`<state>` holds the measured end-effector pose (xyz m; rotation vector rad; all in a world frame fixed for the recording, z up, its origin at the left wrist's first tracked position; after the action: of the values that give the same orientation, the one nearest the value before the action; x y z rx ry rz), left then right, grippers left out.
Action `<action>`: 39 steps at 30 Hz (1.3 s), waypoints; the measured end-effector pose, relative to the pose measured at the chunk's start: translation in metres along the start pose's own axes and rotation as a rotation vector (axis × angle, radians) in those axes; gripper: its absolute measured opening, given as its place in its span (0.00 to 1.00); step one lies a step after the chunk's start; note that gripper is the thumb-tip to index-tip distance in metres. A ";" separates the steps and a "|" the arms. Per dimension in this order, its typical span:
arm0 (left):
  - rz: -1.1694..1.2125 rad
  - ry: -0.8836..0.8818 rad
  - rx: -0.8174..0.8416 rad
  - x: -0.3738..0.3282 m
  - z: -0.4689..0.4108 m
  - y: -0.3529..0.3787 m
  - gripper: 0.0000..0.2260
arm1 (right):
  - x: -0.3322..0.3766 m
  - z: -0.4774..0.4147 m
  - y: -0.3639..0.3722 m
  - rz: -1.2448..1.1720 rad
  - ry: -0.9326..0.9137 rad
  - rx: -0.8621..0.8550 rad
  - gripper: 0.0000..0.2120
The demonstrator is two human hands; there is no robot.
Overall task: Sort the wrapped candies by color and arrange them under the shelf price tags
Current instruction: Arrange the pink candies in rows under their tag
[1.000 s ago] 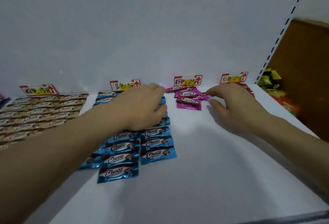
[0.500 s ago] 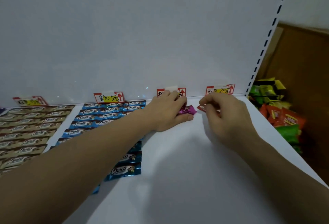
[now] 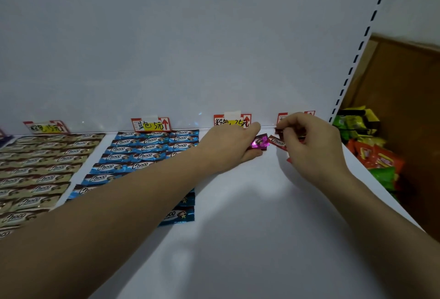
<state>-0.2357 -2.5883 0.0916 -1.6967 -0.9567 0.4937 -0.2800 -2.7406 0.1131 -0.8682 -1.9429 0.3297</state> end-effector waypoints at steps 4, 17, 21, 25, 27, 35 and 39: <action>0.432 -0.265 -0.199 0.020 -0.002 -0.034 0.18 | 0.001 0.004 -0.006 -0.099 0.043 -0.061 0.08; 1.436 -0.766 -0.309 0.063 0.037 -0.059 0.13 | 0.067 0.005 0.039 -0.714 0.242 0.379 0.09; 1.635 -0.864 -0.322 0.085 0.068 -0.063 0.12 | 0.058 -0.005 0.043 -0.507 0.204 0.297 0.10; 1.836 -0.918 -0.249 0.090 0.085 -0.056 0.12 | 0.037 -0.014 0.064 -0.296 0.274 0.342 0.08; 1.830 -0.929 -0.194 0.089 0.091 -0.052 0.12 | 0.023 -0.013 0.075 -0.233 0.358 0.388 0.04; 1.921 -0.915 -0.141 0.089 0.101 -0.050 0.08 | 0.031 0.011 0.080 -0.179 0.171 0.558 0.07; 1.969 -0.916 -0.112 0.088 0.102 -0.047 0.08 | 0.045 0.010 0.078 0.159 -0.332 0.527 0.12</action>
<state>-0.2741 -2.4527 0.1131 -2.0162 0.5877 2.5982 -0.2678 -2.6527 0.0939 -0.6418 -1.9422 1.0836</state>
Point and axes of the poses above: each hand's wrist, its own z-axis away from the middle knuckle, its own y-axis out of the palm, x = y × z, the point moved 7 cm from there along -z, towards the middle knuckle, and after that the axes turned 1 degree about -y, right-handed, at the moved point
